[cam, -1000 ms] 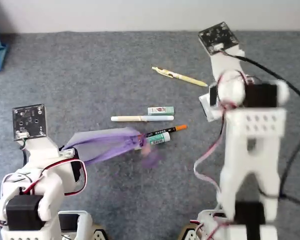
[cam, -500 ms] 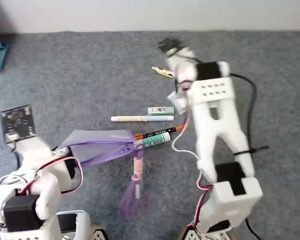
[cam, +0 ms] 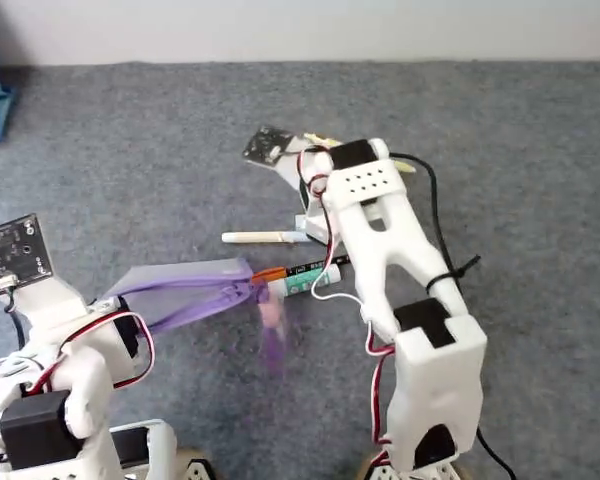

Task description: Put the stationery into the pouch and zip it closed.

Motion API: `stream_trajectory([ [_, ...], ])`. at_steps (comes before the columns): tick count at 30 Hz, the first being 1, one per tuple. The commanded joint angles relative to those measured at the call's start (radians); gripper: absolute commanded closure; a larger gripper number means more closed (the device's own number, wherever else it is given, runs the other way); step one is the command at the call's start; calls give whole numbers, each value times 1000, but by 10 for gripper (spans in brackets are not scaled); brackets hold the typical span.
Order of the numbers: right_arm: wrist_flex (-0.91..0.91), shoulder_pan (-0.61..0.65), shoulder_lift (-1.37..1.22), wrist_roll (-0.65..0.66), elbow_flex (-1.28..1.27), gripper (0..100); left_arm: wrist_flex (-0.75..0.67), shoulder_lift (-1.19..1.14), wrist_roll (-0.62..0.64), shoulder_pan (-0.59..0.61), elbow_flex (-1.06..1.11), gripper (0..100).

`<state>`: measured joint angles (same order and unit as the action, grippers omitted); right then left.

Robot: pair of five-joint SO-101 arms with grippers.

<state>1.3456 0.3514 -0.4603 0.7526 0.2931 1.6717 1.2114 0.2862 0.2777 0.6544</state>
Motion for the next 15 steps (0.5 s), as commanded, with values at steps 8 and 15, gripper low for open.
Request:
stream_trajectory([
  [8, -194, 48, -148, 28, 43, 656, 5, -9, 15, 9, -51, 957],
  [15, -39, 31, -249, 118, 210, 843, 5, -9, 15, 9, -51, 957],
])
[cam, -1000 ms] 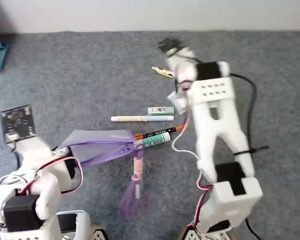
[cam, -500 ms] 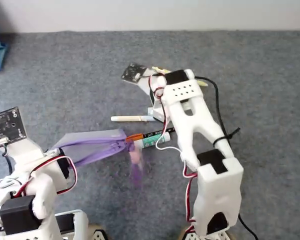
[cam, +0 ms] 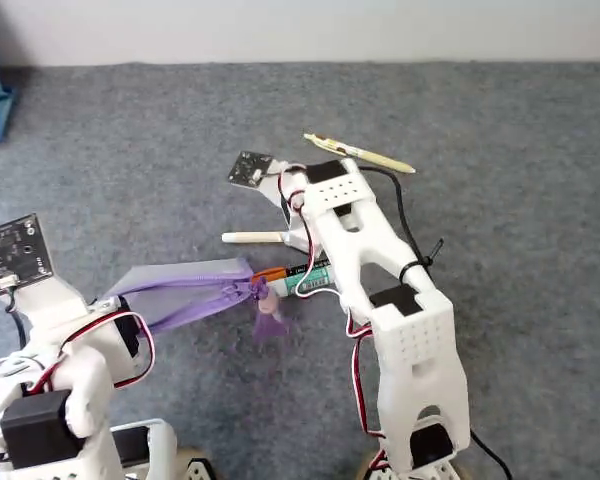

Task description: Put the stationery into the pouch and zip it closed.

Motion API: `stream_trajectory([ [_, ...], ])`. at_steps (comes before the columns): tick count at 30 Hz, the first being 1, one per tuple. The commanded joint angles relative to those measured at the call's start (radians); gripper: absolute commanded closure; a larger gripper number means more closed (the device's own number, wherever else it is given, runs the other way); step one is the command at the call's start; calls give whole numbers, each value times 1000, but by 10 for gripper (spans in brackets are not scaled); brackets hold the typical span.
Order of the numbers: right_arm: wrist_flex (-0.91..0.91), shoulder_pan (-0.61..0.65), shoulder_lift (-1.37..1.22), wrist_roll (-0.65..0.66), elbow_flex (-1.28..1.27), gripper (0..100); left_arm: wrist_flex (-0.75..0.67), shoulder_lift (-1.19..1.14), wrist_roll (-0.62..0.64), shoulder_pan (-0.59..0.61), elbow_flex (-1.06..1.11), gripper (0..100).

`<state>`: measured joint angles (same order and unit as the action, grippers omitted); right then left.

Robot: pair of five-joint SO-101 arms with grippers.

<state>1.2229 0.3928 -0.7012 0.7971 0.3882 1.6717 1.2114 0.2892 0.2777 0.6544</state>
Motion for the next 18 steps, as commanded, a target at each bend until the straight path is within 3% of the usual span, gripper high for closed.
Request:
stream_trajectory([
  [1, 122, -12, -22, 114, 147, 884, 5, -9, 12, 9, -51, 957],
  [5, 285, -18, -65, 158, 282, 993, 5, -9, 12, 8, -51, 957],
  [13, 562, -31, -79, 152, 440, 990, 28, -11, 12, 2, -51, 957],
  [18, 575, -104, -77, 86, 457, 990, 31, -11, 12, 2, -51, 957],
])
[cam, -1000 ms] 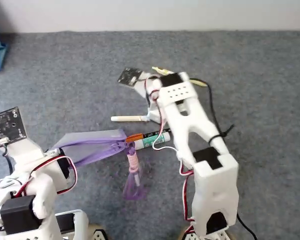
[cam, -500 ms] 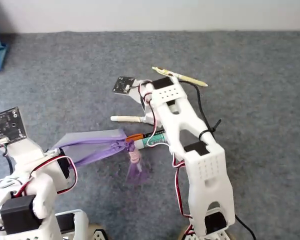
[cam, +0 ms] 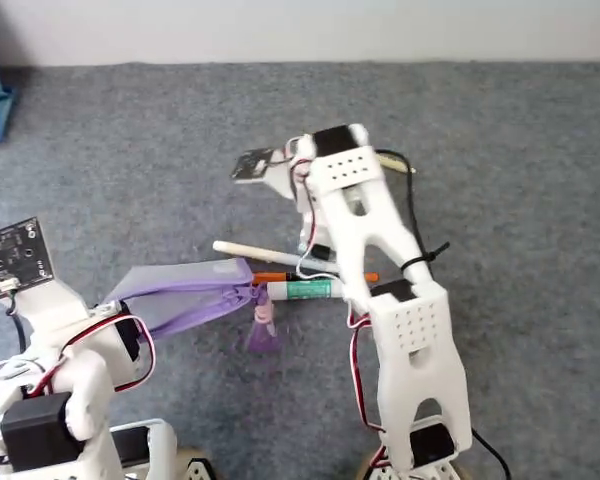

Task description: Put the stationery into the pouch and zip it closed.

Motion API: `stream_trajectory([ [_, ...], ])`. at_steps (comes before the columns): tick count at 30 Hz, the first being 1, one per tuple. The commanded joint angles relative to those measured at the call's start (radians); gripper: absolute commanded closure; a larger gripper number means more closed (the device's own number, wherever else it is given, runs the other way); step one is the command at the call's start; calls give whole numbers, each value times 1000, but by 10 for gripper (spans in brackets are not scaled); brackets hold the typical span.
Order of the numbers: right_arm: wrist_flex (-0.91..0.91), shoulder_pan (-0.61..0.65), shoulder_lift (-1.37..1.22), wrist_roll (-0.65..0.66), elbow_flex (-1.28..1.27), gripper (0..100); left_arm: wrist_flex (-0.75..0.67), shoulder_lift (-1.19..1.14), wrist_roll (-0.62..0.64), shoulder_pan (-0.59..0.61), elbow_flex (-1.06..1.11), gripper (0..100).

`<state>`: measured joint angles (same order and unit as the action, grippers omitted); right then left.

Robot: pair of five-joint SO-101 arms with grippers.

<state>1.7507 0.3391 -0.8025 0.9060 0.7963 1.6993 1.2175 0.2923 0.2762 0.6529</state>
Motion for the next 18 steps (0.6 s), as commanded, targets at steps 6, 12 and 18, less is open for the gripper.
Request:
stream_trajectory([
  [6, 50, -133, 130, -87, 17, 990, 2, -17, 9, 3, -51, 957],
  [12, 48, -122, 496, -104, -255, 990, 2, -18, 11, 3, -51, 957],
  [18, 44, -67, 900, -232, -540, 990, 14, -123, 32, 3, -90, 960],
])
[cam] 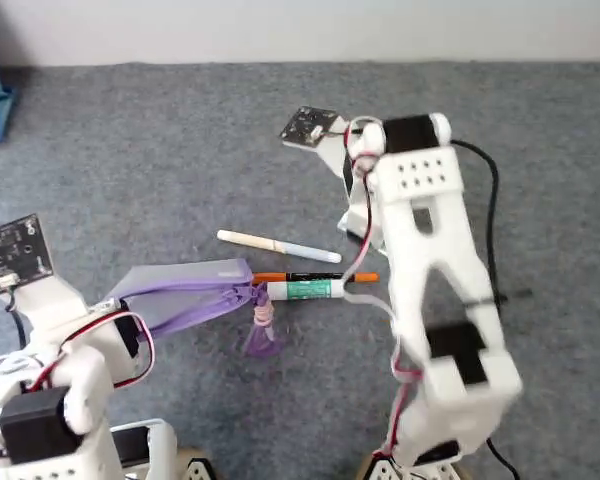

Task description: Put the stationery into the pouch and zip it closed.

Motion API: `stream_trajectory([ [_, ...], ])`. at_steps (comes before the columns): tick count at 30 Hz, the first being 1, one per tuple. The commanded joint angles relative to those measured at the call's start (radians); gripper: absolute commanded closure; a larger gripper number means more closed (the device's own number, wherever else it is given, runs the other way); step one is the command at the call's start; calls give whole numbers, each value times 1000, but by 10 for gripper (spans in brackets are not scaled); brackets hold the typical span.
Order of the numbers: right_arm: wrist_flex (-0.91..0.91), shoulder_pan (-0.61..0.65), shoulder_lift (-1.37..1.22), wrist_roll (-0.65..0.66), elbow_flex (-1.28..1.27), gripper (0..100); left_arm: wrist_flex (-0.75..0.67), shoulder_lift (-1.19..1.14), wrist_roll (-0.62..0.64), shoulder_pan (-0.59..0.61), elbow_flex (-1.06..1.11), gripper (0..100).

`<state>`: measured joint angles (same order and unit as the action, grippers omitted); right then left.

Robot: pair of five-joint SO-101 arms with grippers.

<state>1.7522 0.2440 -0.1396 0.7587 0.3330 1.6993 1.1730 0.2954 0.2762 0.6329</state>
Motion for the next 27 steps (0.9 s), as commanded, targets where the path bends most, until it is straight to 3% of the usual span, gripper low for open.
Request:
stream_trajectory([
  [1, 42, 42, 300, -124, -104, 990, 18, -112, 44, 2, -93, 968],
  [6, 41, 130, 539, -367, -129, 990, 32, -284, 89, 2, -189, 987],
  [12, 22, 263, 634, -666, -129, 990, 32, -433, 124, 2, -280, 987],
  [18, -246, 429, 690, -942, -133, 991, 32, -520, 158, 2, -323, 987],
  [21, -384, 512, 694, -1011, -135, 991, 31, -543, 166, 2, -337, 987],
  [27, -647, 605, 688, -1003, -305, 991, 31, -555, 166, 2, -341, 987],
])
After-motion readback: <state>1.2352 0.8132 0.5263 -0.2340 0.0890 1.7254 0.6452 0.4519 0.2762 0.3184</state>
